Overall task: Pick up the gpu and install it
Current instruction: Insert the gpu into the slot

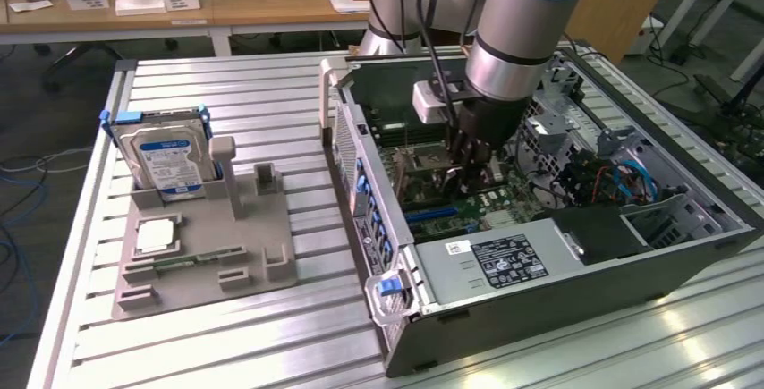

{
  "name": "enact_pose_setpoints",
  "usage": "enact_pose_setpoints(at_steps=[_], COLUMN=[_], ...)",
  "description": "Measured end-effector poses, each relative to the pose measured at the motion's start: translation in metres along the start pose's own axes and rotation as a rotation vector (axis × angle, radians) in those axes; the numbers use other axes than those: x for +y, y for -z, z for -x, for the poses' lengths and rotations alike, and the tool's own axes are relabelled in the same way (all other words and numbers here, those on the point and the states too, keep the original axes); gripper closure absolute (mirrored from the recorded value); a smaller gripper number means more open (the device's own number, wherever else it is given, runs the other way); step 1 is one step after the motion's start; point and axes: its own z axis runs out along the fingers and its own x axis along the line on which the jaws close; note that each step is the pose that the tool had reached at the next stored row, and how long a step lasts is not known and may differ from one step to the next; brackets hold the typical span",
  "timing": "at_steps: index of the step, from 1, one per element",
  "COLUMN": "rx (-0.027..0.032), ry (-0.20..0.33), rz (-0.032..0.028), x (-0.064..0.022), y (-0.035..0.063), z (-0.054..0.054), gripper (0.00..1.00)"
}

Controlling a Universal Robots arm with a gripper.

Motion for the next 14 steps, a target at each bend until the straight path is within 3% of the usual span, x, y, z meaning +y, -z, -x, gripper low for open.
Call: enact_pose_setpoints(at_steps=[14], rx=[0.0001], ry=[0.000], rz=[0.0001], x=[0.0047], y=[-0.0097], z=[0.0040], gripper=[0.72])
